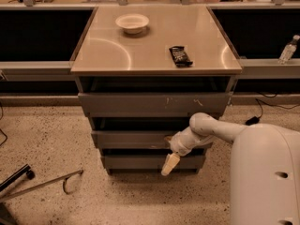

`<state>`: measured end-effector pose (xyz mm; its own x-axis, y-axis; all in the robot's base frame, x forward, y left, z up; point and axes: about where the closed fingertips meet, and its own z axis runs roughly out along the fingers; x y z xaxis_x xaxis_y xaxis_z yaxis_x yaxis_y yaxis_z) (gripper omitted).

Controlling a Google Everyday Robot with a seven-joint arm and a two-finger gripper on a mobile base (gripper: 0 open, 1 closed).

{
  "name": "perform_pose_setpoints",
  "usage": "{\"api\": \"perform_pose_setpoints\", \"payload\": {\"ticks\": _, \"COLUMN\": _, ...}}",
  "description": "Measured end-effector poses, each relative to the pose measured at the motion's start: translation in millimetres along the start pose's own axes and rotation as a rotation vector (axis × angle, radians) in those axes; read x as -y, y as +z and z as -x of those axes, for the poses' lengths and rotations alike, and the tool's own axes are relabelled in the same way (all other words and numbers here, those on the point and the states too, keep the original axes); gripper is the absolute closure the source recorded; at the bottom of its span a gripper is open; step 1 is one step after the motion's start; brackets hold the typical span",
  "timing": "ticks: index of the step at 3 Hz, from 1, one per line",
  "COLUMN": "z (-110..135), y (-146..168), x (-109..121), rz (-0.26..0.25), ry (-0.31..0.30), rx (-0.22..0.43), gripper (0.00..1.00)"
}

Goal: Close middle drawer

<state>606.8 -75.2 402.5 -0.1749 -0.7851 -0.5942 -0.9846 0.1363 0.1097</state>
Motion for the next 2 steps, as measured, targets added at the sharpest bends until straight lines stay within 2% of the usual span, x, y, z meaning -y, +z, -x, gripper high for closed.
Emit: {"api": "perform_pose_setpoints", "payload": {"ticks": 2, "z": 3, "y": 2, "x": 25, "rz": -0.142, "ry": -0.012, "rx": -0.011, "gripper": 0.0}}
